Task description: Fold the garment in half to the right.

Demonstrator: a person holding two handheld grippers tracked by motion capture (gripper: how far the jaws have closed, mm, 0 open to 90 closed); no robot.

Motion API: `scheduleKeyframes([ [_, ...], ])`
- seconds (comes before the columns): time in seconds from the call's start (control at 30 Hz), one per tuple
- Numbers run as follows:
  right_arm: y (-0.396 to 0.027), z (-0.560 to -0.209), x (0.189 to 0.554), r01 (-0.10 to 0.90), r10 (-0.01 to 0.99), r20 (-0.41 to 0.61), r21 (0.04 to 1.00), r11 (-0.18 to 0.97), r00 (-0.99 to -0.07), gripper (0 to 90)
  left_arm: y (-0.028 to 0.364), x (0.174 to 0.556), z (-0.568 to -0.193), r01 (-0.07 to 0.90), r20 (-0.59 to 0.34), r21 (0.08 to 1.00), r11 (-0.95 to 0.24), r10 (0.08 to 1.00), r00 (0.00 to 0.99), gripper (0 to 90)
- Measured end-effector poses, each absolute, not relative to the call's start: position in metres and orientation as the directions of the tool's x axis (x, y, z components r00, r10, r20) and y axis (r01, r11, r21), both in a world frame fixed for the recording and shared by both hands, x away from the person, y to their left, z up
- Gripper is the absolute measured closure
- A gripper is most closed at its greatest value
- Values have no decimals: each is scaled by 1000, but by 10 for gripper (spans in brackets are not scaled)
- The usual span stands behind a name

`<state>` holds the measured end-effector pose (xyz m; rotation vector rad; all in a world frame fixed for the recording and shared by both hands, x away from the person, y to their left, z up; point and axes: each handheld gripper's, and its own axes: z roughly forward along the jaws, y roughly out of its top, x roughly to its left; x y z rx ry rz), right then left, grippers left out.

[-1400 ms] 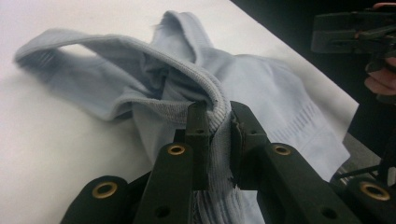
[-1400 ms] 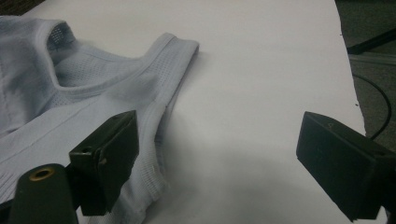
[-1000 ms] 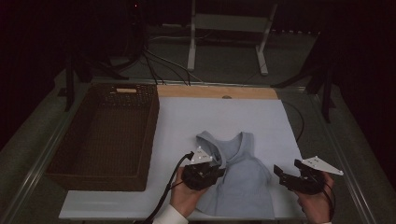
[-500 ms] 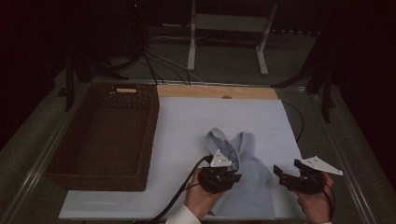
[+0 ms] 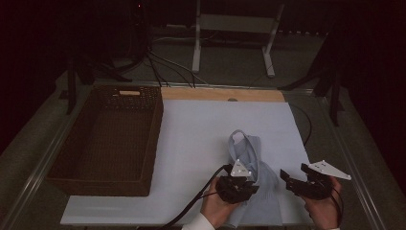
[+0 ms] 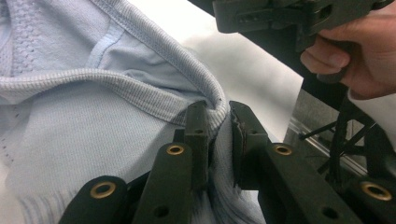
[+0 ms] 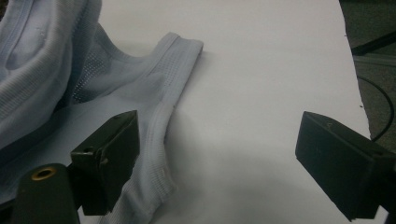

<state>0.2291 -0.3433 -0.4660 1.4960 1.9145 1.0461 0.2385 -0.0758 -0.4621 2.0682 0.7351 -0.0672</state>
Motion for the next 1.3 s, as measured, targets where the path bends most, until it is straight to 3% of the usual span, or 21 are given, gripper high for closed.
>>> scheduleKeyframes([
  [0.33, -342, -465, 229, 580, 957, 78, 808, 104, -280, 143, -83, 242, -471, 532, -331, 736, -419, 463, 822, 756],
  [0.73, -340, -465, 229, 580, 955, 78, 807, 107, -286, 144, -79, 243, -470, 508, -300, 756, -413, 471, 830, 510],
  [1.3, -338, -465, 229, 580, 953, 77, 806, 114, -294, 144, -65, 247, -462, 499, -243, 803, -327, 584, 774, 201],
])
